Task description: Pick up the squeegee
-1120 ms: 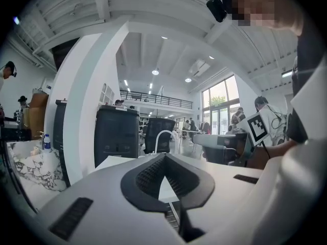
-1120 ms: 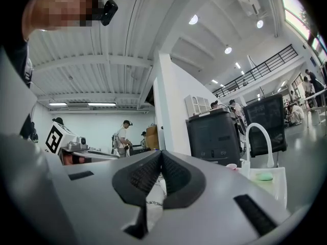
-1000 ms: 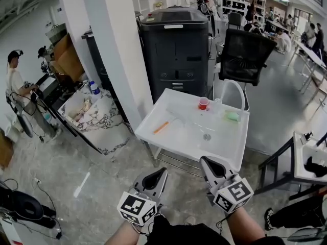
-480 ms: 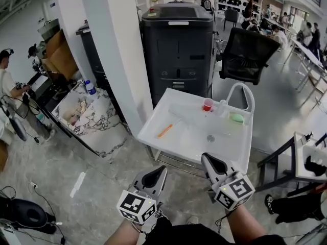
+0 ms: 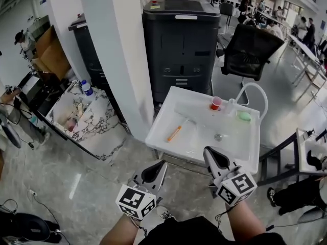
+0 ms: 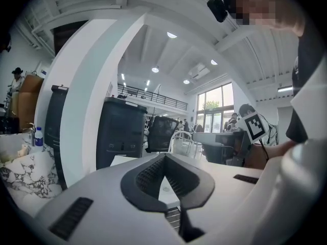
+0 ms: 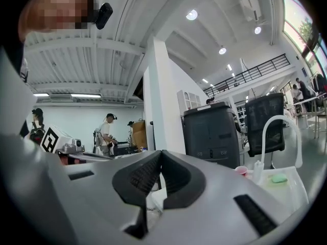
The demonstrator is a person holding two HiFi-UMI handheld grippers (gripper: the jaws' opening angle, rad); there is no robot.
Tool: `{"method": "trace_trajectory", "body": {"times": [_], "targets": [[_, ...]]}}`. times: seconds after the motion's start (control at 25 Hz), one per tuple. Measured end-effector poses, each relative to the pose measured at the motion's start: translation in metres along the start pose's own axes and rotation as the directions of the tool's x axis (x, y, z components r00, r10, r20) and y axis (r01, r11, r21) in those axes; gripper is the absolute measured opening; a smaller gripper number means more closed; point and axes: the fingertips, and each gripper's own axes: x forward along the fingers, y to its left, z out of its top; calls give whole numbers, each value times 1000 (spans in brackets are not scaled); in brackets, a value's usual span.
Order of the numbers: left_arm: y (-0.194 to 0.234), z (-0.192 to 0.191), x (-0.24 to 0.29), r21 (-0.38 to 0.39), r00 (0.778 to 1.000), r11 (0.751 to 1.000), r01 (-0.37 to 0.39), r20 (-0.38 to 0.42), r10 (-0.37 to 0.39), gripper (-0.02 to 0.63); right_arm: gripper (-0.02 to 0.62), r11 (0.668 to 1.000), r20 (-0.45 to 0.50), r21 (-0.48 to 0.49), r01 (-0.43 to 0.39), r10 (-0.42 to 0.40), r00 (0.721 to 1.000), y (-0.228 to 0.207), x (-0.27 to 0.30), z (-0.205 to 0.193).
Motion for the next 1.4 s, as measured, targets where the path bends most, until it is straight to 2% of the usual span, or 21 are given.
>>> {"method": "trace_trajectory", "body": {"times": [0.32, 0.64, 1.16, 1.4], "targets": [[45, -5, 3, -18, 1000, 1000, 19, -18, -20, 15, 17, 999, -12, -8, 43, -43, 999, 4, 33, -5], [63, -7, 30, -37, 1000, 999, 3, -30, -4, 15, 17, 999, -20, 2, 37, -37, 999, -23, 58, -8], [64, -11, 150, -35, 994, 996, -80, -78, 77, 17, 17, 998, -12, 58, -22, 22, 1000, -150, 98, 0], [65, -24, 210, -19, 985, 993, -118, -127, 115, 17, 17, 995, -17, 86, -57, 59, 998, -205, 112, -5]]}}
